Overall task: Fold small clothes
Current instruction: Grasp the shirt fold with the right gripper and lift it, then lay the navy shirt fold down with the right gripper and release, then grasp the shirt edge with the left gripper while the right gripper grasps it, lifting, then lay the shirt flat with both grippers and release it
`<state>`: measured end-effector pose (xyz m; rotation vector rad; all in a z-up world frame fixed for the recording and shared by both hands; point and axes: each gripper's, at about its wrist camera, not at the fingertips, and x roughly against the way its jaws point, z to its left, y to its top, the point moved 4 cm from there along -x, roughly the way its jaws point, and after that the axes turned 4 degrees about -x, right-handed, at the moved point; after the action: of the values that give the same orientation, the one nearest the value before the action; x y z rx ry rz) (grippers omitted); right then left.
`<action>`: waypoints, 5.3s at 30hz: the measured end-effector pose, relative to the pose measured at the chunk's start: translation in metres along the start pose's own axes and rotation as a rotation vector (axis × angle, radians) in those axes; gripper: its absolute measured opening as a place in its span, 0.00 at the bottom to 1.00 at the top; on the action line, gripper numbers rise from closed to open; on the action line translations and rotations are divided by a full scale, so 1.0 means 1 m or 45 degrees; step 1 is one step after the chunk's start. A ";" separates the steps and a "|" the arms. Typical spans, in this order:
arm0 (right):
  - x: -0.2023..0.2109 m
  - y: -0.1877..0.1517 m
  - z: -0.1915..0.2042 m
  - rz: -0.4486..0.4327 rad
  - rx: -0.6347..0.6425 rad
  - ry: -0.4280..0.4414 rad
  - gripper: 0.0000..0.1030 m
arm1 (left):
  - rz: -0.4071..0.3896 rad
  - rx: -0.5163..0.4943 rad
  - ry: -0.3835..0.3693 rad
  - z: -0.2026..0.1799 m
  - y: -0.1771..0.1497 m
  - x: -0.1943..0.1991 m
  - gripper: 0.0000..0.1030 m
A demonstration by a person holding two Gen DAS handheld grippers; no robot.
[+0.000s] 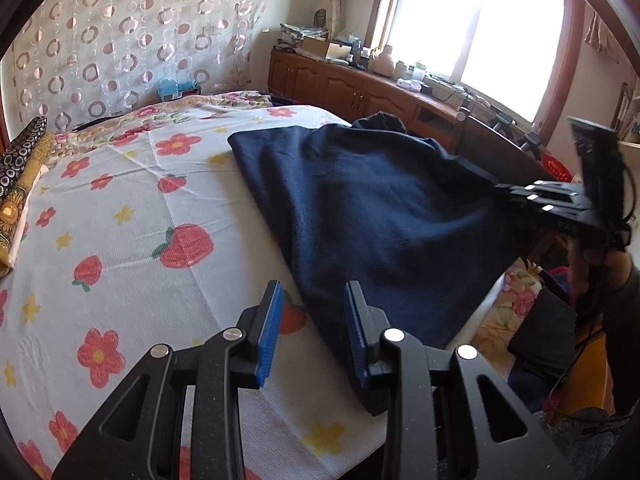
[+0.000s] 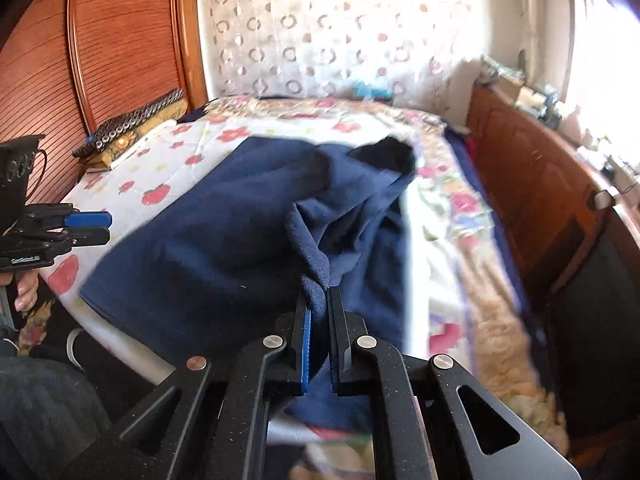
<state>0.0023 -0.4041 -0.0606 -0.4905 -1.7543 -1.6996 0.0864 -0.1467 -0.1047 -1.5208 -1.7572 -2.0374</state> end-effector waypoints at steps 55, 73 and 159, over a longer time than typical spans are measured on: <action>-0.163 0.131 -0.073 0.090 -0.158 -0.112 0.07 | 0.003 0.048 0.039 0.021 0.024 -0.027 0.31; -0.193 0.116 -0.091 0.143 -0.197 0.040 0.50 | 0.107 0.042 0.094 0.075 0.103 -0.104 0.31; -0.131 0.129 0.128 0.011 0.108 0.169 0.47 | -0.018 0.210 0.261 0.175 -0.011 0.033 0.31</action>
<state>0.1591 -0.2452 -0.0468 -0.3397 -1.7180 -1.6061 0.1716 0.0100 -0.1134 -1.2108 -1.8088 -1.9207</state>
